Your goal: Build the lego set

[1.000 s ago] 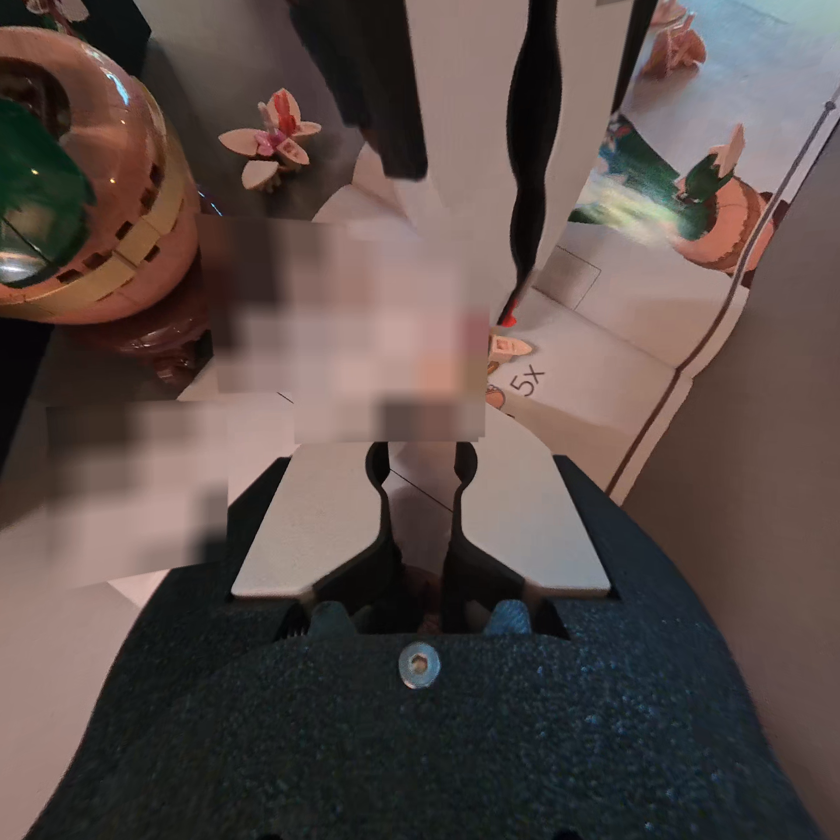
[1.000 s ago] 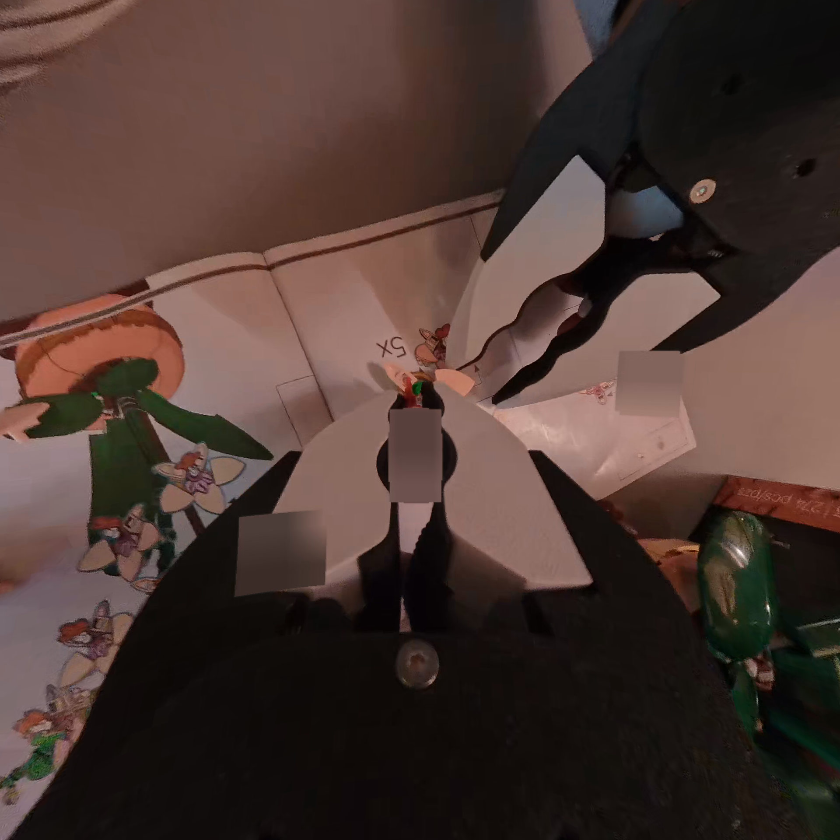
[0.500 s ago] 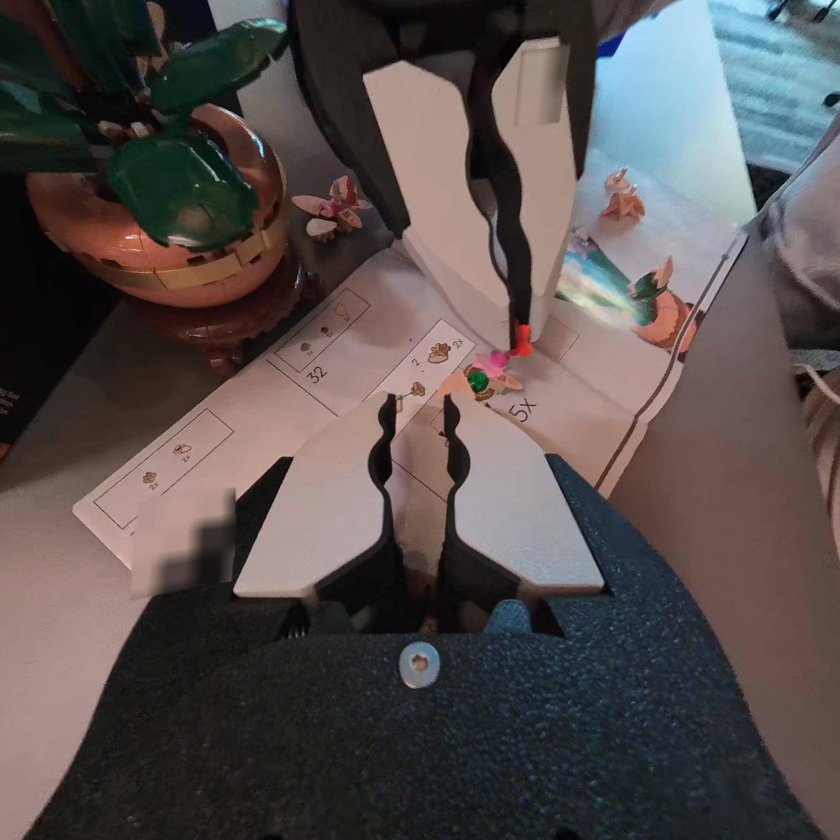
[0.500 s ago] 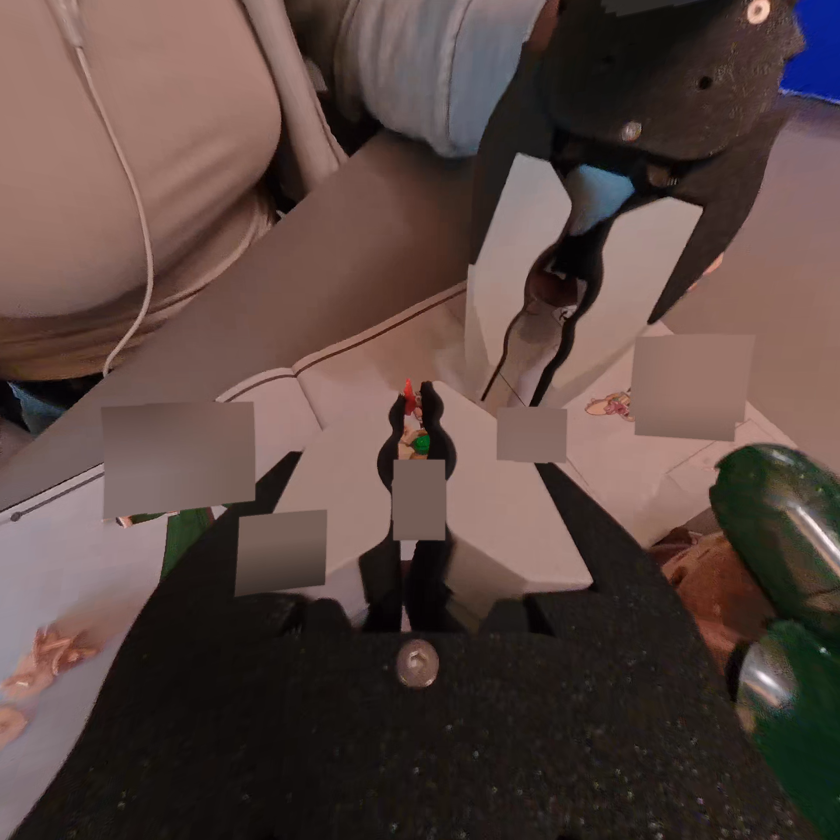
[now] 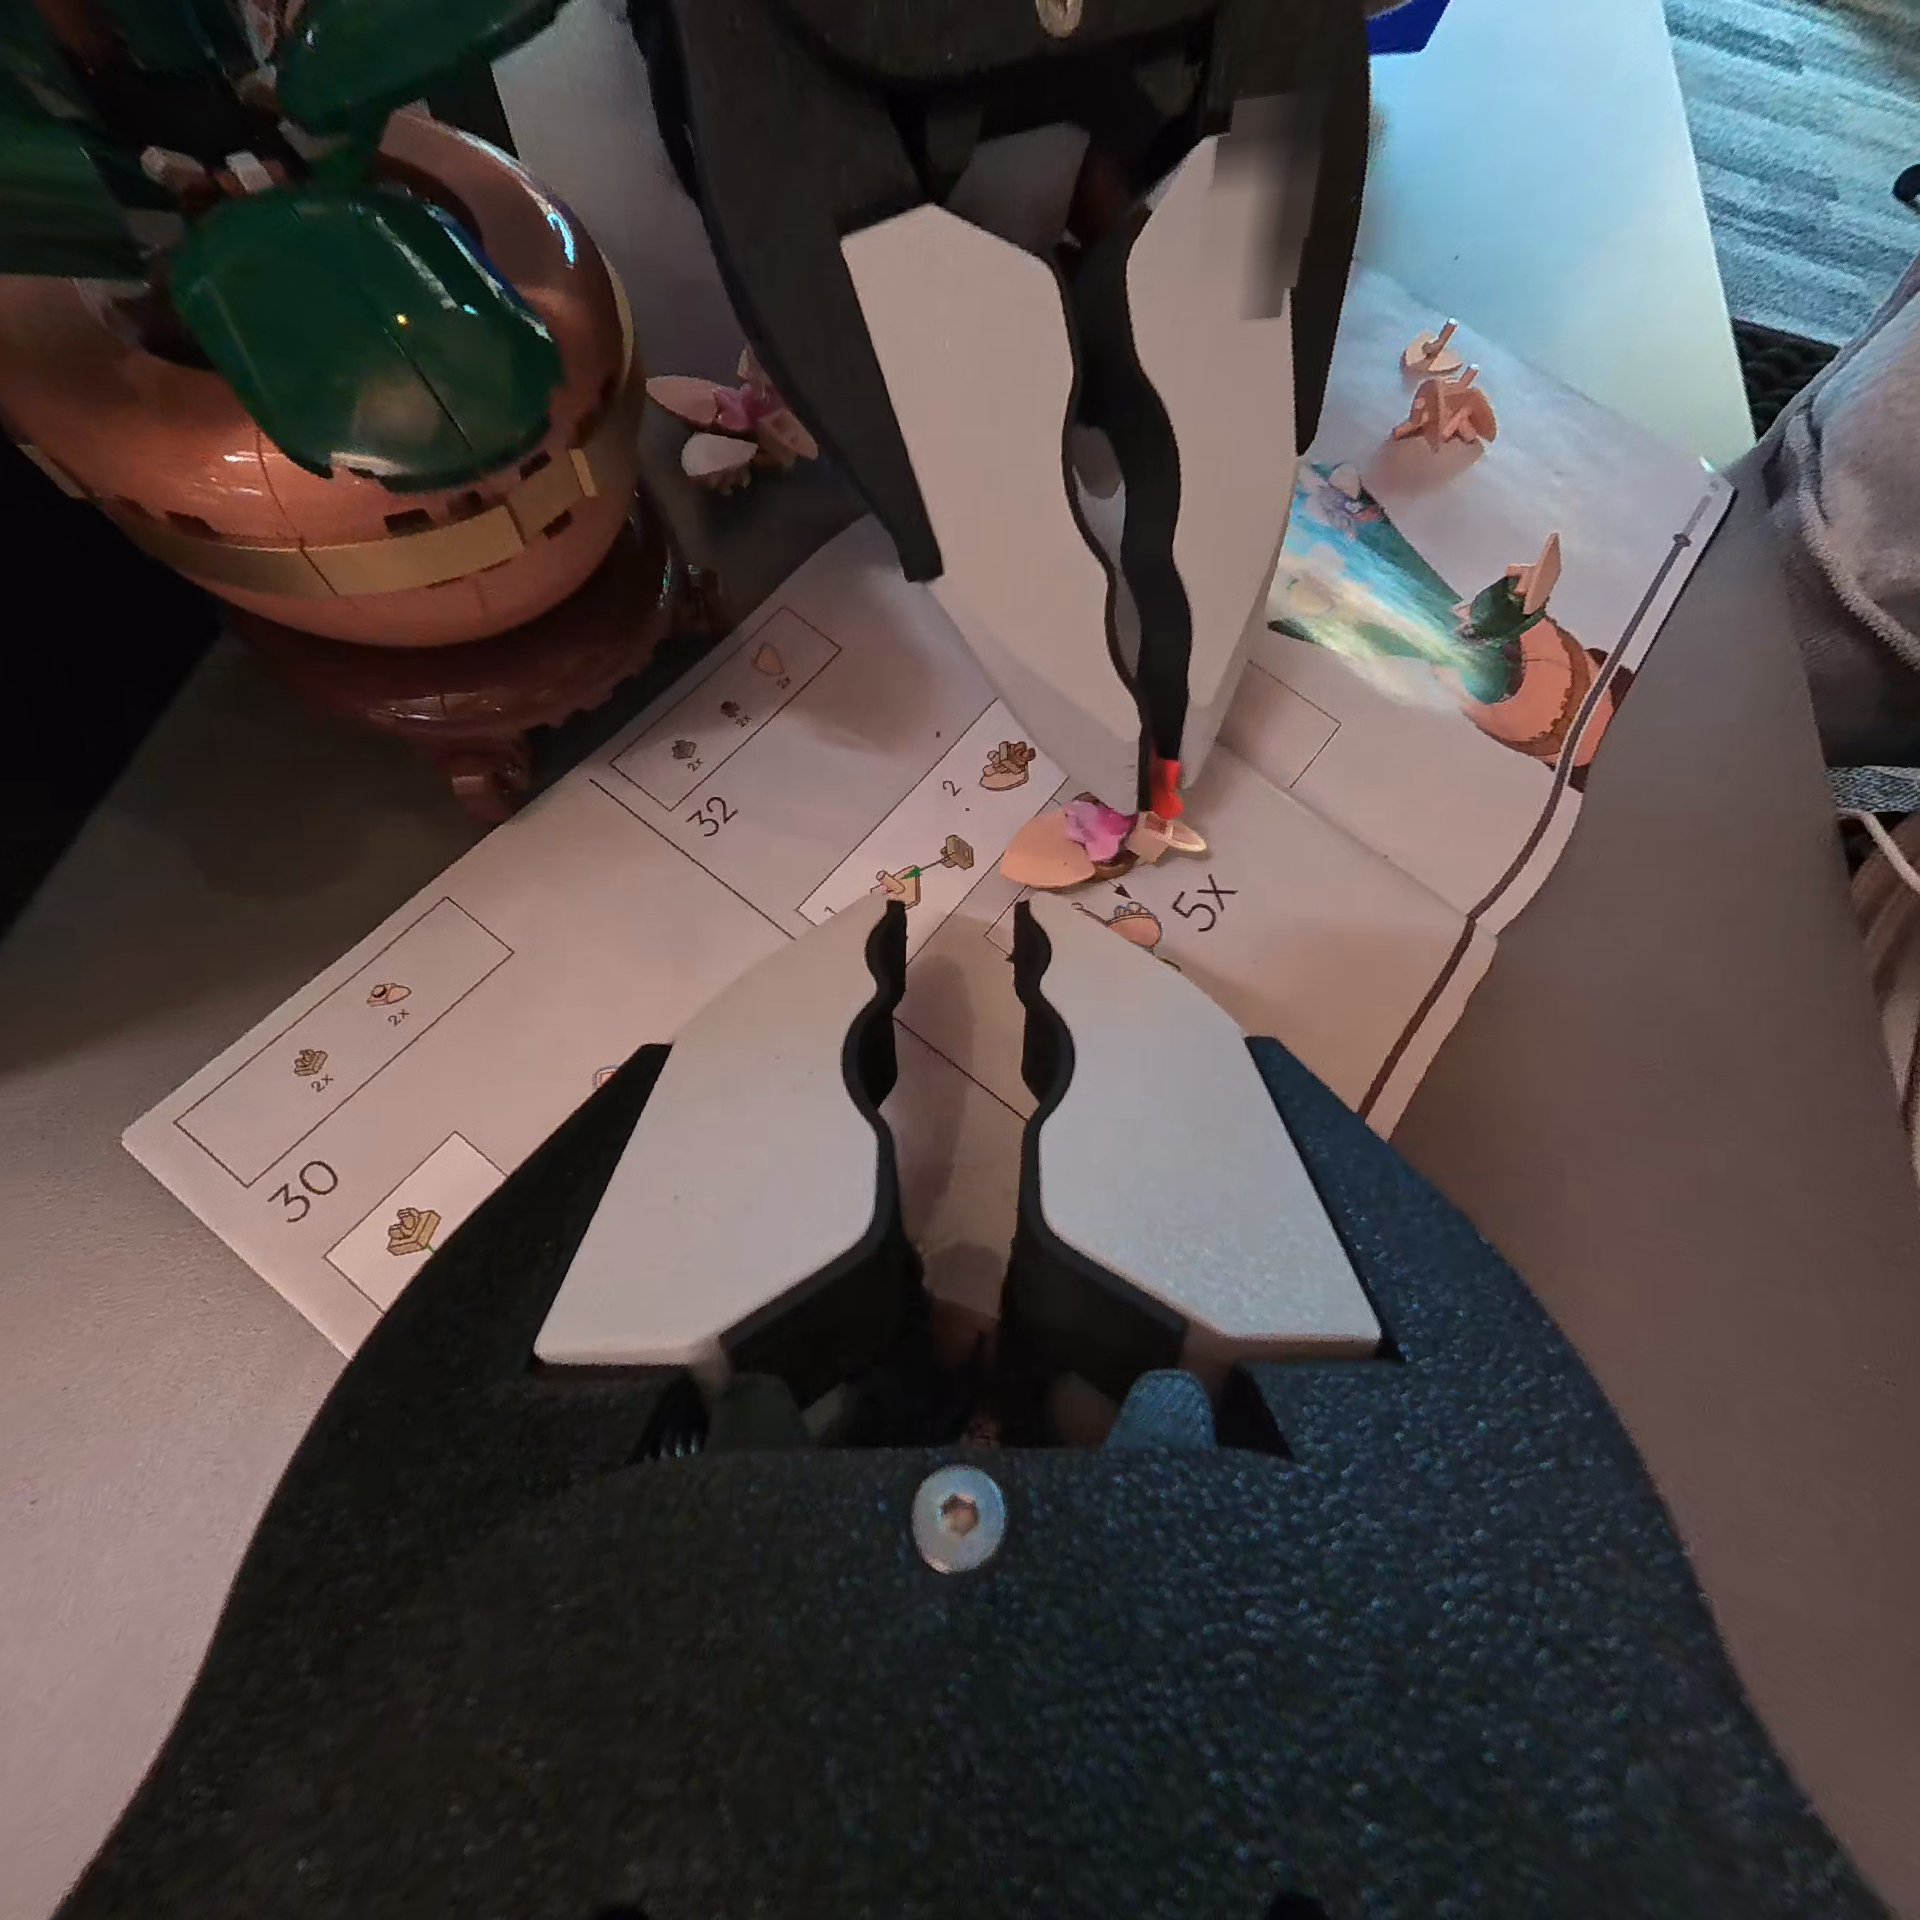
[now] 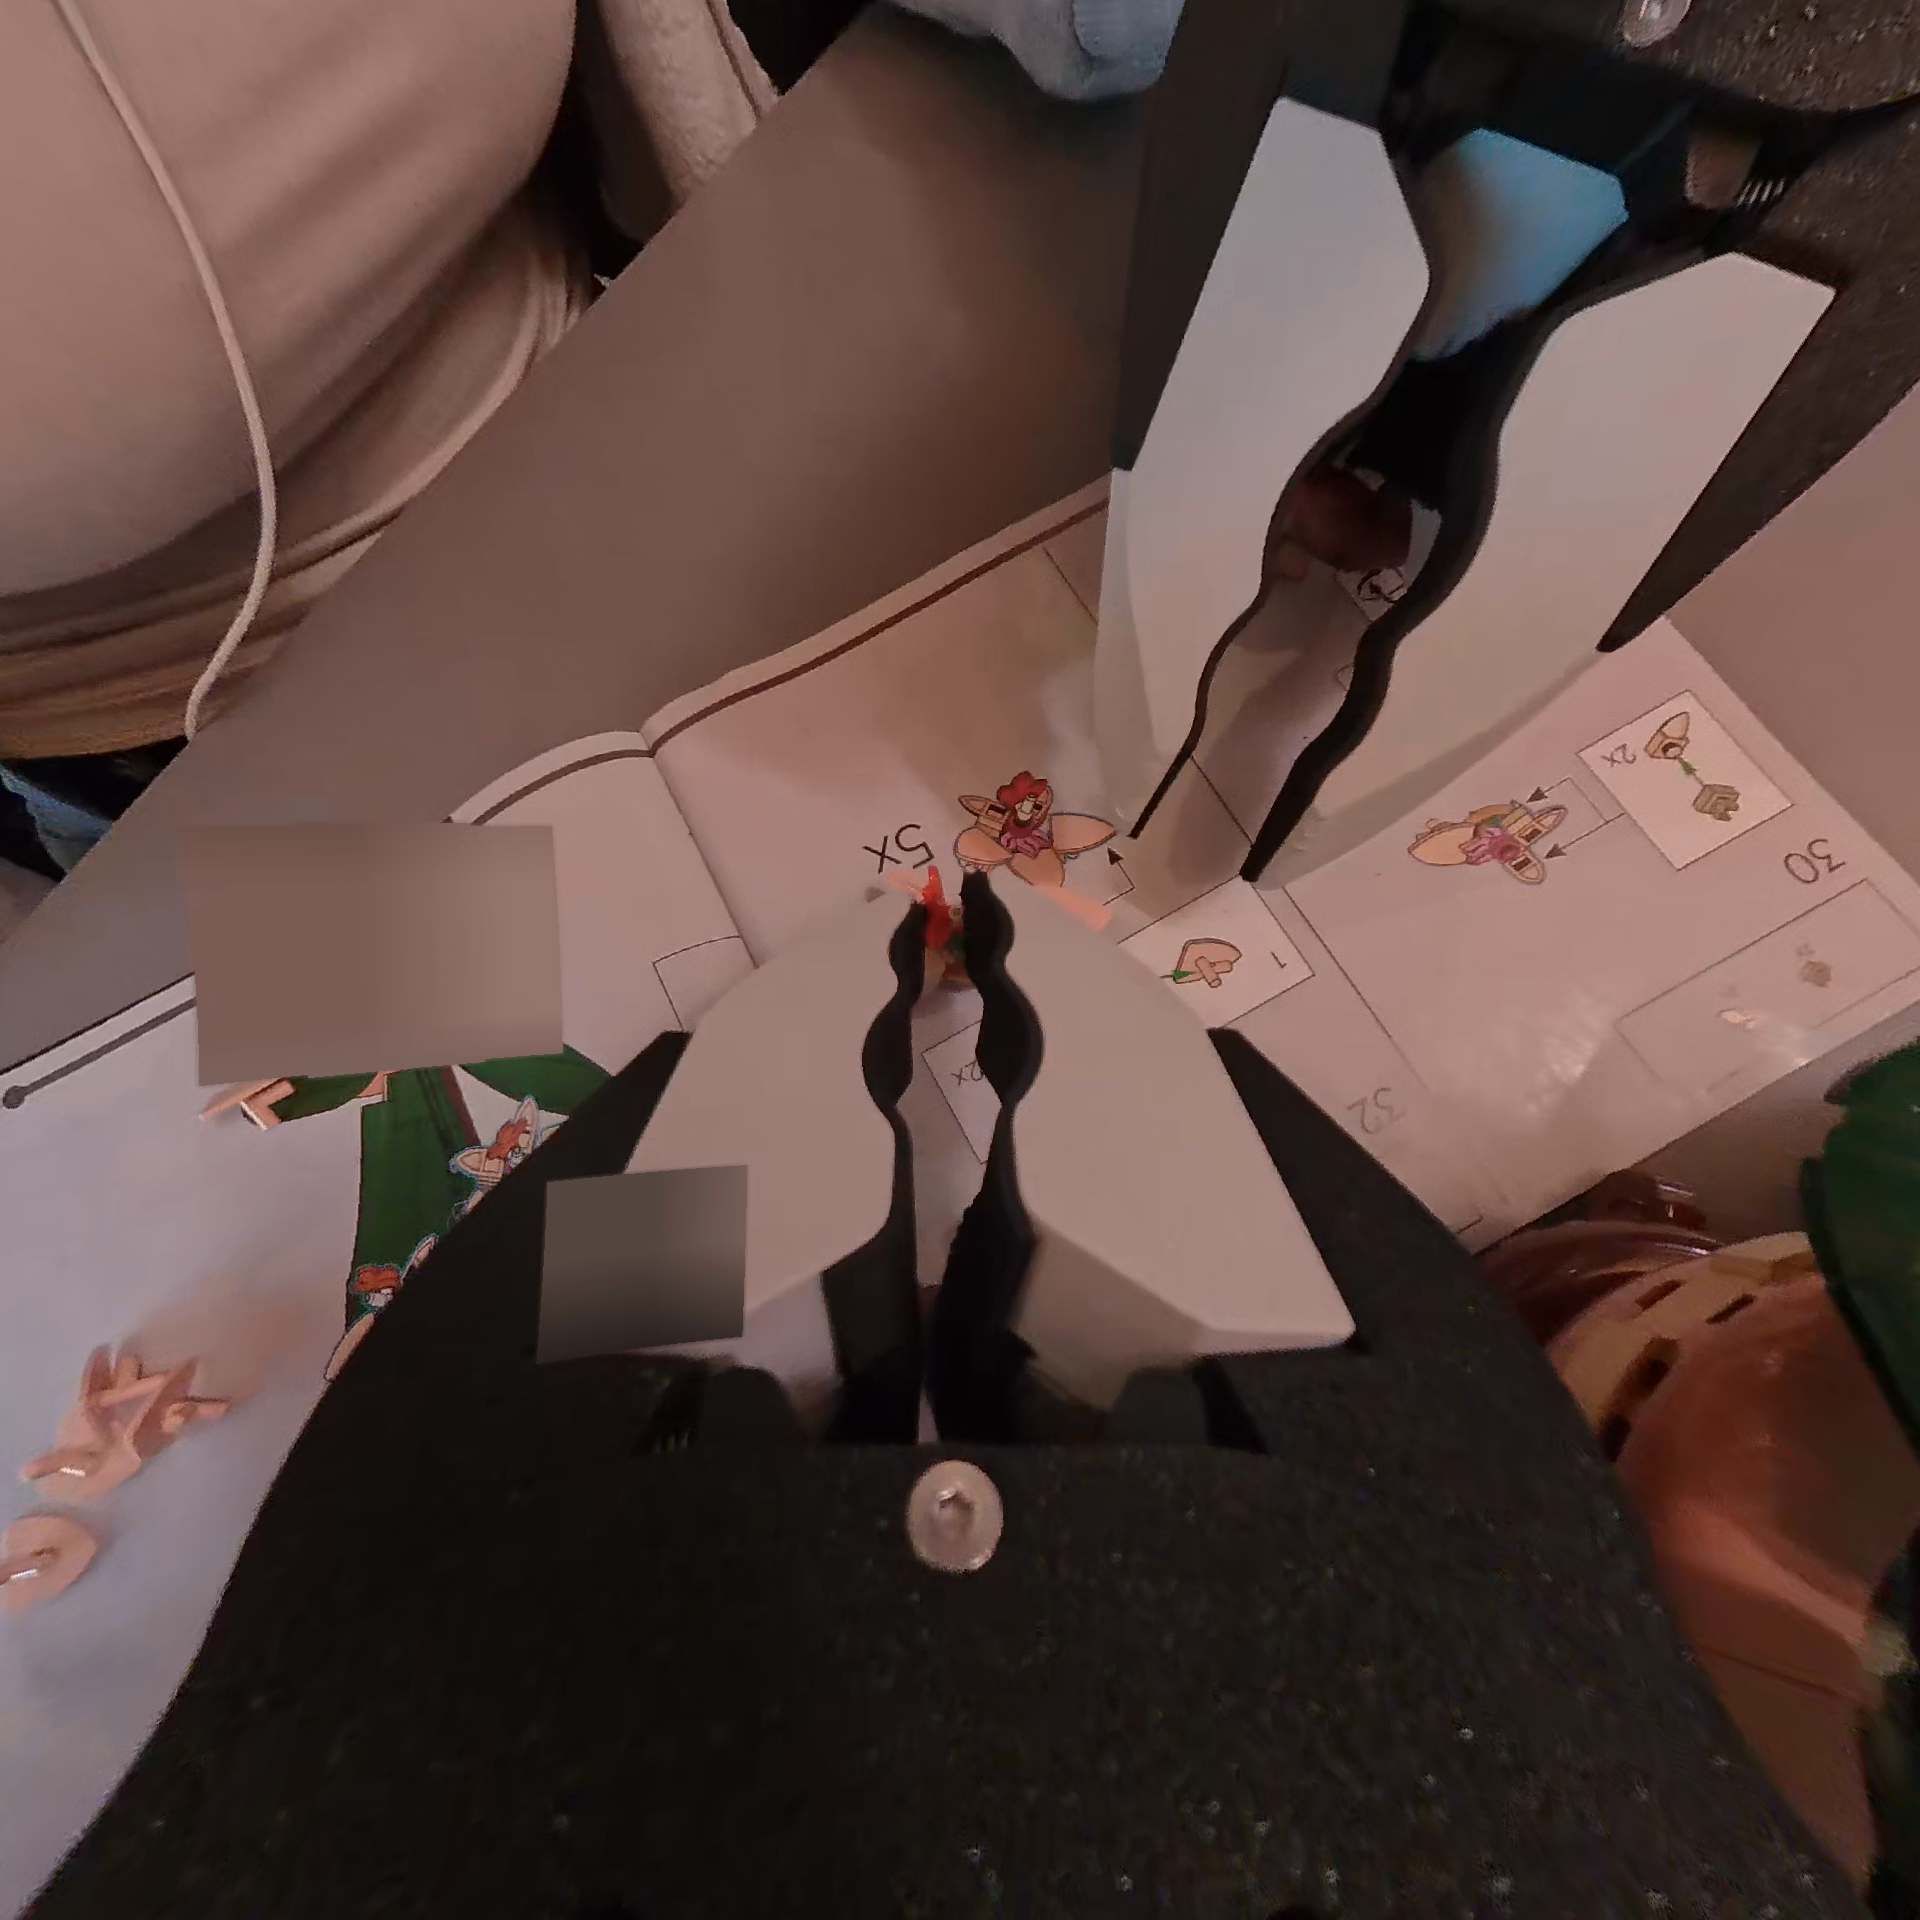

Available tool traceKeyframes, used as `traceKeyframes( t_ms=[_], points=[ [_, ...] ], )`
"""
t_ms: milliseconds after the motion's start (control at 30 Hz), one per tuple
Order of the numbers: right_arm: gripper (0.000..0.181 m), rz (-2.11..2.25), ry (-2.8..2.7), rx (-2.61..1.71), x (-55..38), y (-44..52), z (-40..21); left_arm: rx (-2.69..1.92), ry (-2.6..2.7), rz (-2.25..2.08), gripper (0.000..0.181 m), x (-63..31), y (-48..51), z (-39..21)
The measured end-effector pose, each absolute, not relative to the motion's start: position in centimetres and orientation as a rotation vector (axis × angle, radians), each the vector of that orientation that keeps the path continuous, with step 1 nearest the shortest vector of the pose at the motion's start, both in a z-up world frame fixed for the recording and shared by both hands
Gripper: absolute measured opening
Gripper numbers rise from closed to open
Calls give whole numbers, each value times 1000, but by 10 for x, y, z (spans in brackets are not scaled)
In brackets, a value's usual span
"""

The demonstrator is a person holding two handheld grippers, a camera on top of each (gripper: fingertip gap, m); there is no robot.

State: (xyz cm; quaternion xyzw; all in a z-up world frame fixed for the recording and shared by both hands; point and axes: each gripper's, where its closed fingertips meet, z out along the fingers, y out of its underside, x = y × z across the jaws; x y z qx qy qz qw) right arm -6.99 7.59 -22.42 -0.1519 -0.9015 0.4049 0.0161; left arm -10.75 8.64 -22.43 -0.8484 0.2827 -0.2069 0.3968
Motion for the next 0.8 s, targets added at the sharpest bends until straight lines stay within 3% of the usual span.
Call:
traceKeyframes(
  t_ms=[33, 800],
  points=[
    [7, 1254, -2810, -477, -69, 76, -224, -2151, 718, -521, 20, -108, 86, -225],
    [7, 791, -3056, -265, -67, 78, -229, -2170, 711, -480, 19, -102, 95, -229]
  ],
)
